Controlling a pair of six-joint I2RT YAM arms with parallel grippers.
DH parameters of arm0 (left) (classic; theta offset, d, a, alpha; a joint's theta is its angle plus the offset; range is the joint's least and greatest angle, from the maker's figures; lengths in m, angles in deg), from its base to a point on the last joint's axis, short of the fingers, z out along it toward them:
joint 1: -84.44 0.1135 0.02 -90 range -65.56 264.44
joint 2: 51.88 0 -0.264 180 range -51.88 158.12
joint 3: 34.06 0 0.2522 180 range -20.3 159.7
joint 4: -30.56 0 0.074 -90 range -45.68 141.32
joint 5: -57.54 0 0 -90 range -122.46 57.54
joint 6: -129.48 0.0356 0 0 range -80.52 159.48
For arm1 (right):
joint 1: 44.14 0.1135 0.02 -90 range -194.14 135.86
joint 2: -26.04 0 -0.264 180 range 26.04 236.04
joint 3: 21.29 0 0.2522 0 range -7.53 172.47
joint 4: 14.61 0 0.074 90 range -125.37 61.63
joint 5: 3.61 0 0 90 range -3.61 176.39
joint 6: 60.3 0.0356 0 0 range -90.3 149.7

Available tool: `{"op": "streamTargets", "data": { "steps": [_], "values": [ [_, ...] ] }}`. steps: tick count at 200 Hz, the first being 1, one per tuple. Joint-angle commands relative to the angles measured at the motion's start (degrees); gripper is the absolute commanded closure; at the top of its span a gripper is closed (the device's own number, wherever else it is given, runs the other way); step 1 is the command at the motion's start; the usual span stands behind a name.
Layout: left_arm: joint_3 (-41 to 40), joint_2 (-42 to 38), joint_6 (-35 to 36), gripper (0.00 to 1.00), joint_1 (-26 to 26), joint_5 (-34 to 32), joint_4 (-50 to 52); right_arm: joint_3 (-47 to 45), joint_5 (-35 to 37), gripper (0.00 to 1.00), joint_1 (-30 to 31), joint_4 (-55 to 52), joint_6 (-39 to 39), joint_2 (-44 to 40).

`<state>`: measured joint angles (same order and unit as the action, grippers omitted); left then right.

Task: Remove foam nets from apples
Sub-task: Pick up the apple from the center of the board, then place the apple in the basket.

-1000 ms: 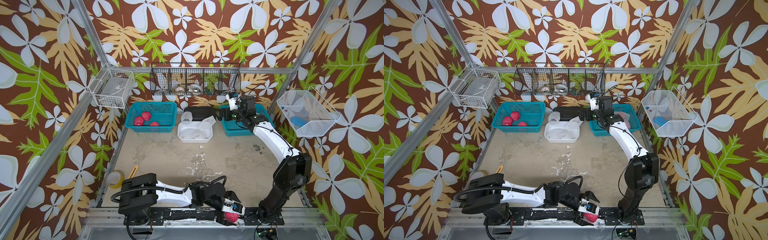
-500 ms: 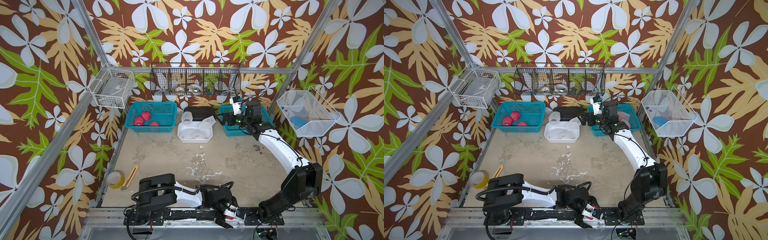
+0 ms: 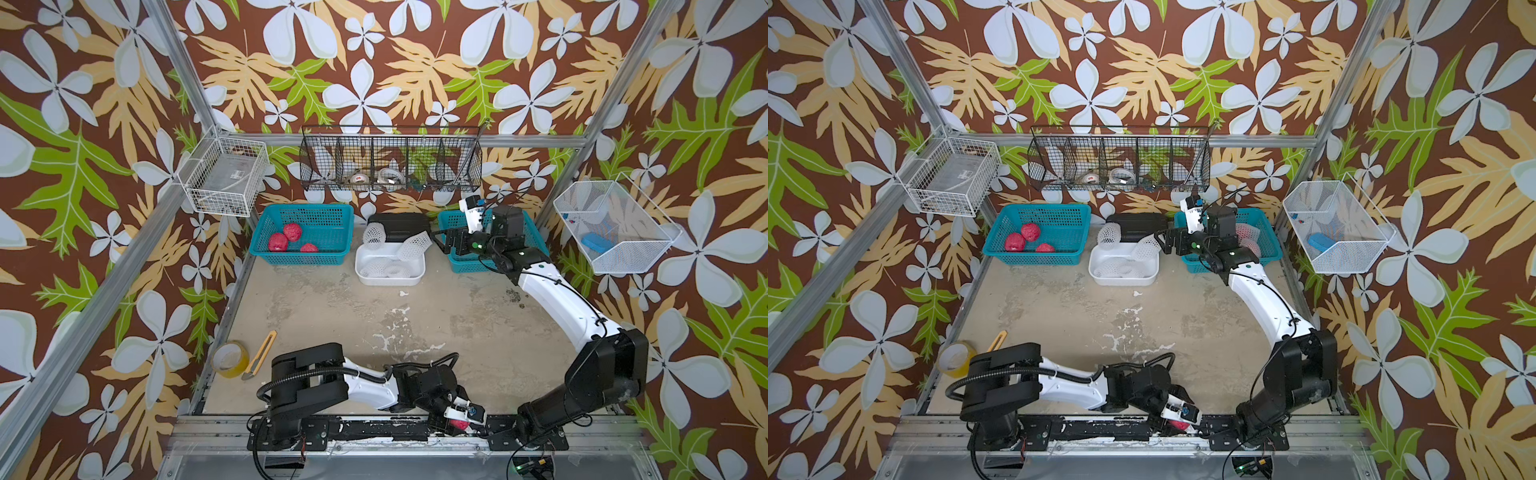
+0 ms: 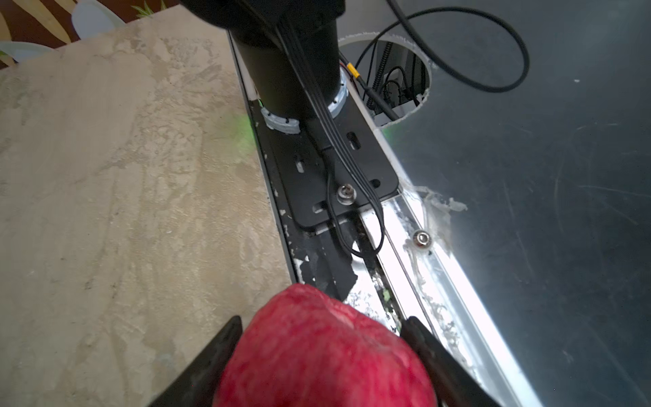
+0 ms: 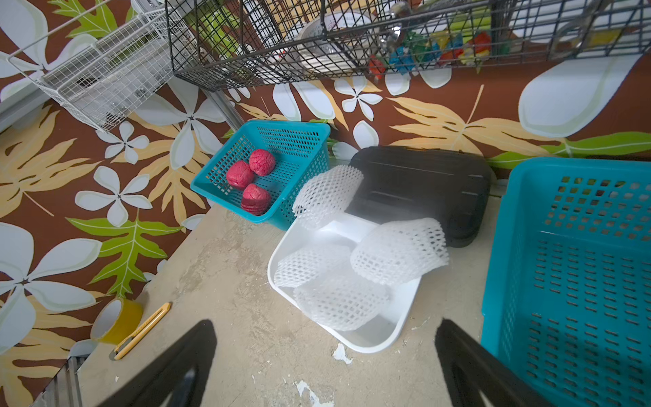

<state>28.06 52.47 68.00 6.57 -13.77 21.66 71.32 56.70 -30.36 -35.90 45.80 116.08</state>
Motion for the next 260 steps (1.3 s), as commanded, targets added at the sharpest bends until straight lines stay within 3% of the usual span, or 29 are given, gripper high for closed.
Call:
{"op": "streamTargets", "data": {
  "steps": [1,26,45,62,79,105,139,167,206,260],
  "values": [
    [0.17,0.01,0.82,0.41,0.87,0.72,-1.34,0.10,0.42,0.00,-0.09,0.83,0.08,0.22],
    [0.73,-0.39,0.74,0.48,2.15,-0.37,0.69,0.26,0.45,0.00,-0.09,0.43,0.16,0.14],
    [-3.56,-6.63,-1.23,0.48,7.36,0.58,-2.34,0.52,2.47,0.00,-0.40,-0.80,0.05,-1.31],
    [-7.96,-14.74,-2.88,0.48,15.39,2.04,-6.10,-1.25,7.95,0.00,-1.53,-0.28,1.54,-4.63],
    [-10.82,-21.91,-5.15,0.48,24.15,2.00,-9.17,-5.55,9.06,0.00,-4.28,4.01,5.46,-9.07],
    [-12.53,-26.75,-10.36,0.48,38.76,2.53,-15.82,-10.64,11.89,0.00,-5.52,8.62,7.17,-14.22],
    [-4.41,-20.26,-12.33,0.49,54.06,-4.56,-11.71,-15.48,17.03,0.00,-5.52,11.95,7.36,-17.04],
    [6.36,-13.40,-16.82,0.49,65.55,-5.63,-4.32,-16.35,17.55,0.00,-5.67,12.04,6.93,-13.68],
    [16.56,-8.44,-15.15,0.49,71.67,-14.45,4.02,-15.62,11.36,0.00,-5.69,12.56,7.21,-6.04],
    [29.61,2.56,-14.56,0.48,79.49,-15.73,10.39,-12.35,7.74,0.07,-4.15,12.14,6.73,0.46]
  ]
}}
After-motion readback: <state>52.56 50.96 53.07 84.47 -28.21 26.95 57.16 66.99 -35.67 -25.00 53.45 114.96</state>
